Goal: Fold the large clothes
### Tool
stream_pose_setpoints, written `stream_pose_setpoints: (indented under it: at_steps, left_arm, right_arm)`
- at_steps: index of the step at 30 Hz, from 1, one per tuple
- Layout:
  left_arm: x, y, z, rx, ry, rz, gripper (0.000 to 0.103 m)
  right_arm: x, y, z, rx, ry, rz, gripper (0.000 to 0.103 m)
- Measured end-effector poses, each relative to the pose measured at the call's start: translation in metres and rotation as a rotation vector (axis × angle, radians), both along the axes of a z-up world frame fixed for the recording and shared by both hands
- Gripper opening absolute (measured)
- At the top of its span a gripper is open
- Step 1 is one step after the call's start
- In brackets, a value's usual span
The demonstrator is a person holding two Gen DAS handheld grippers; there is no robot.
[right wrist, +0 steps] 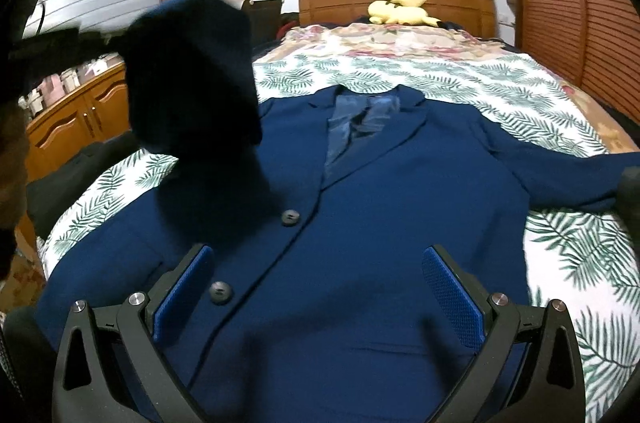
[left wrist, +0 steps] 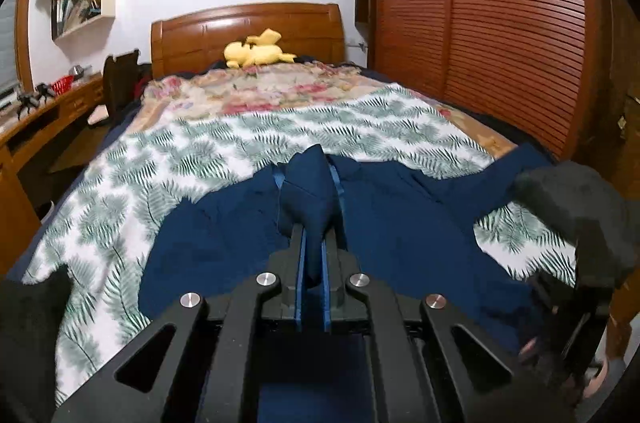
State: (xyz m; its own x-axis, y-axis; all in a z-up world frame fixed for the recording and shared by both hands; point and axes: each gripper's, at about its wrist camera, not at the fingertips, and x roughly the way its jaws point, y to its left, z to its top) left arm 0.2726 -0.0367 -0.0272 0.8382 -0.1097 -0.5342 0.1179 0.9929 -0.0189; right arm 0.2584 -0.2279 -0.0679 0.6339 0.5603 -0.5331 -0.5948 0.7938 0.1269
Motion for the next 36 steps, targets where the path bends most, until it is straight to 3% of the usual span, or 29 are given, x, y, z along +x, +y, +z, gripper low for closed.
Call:
stream_pose_setpoints:
  at_steps: [10,18,21,23,27,29,36]
  left_arm:
    - [-0.021,-0.002,-0.050,0.011,0.033,-0.019,0.007]
    - [-0.039,0.002,-0.051,-0.009,0.047,-0.031,0.007]
    - [-0.048,0.007,-0.051,-0.028,0.059,-0.027,0.016]
    - [-0.053,0.011,-0.052,-0.038,0.065,-0.021,0.036]
    - [-0.067,0.021,-0.048,-0.046,0.042,-0.004,0.057]
    - [-0.072,0.027,-0.044,-0.044,0.023,0.004,0.075]
    - [-0.087,0.058,-0.036,-0.025,-0.016,0.063,0.077]
  right_arm:
    - [-0.013,0.013,0.004,-0.033,-0.001,-0.044,0.103]
    - [-0.013,0.018,0.006,-0.050,0.002,-0.054,0.103]
    - [-0.013,0.014,0.008,-0.045,-0.002,-0.048,0.103]
    - [-0.012,0.015,0.009,-0.041,-0.004,-0.044,0.103]
    - [-0.011,0.025,0.015,-0.024,-0.008,-0.019,0.103]
    - [-0.010,0.033,0.017,-0.017,-0.004,0.006,0.103]
    - [-0.013,0.076,0.011,-0.045,-0.005,0.105,0.100]
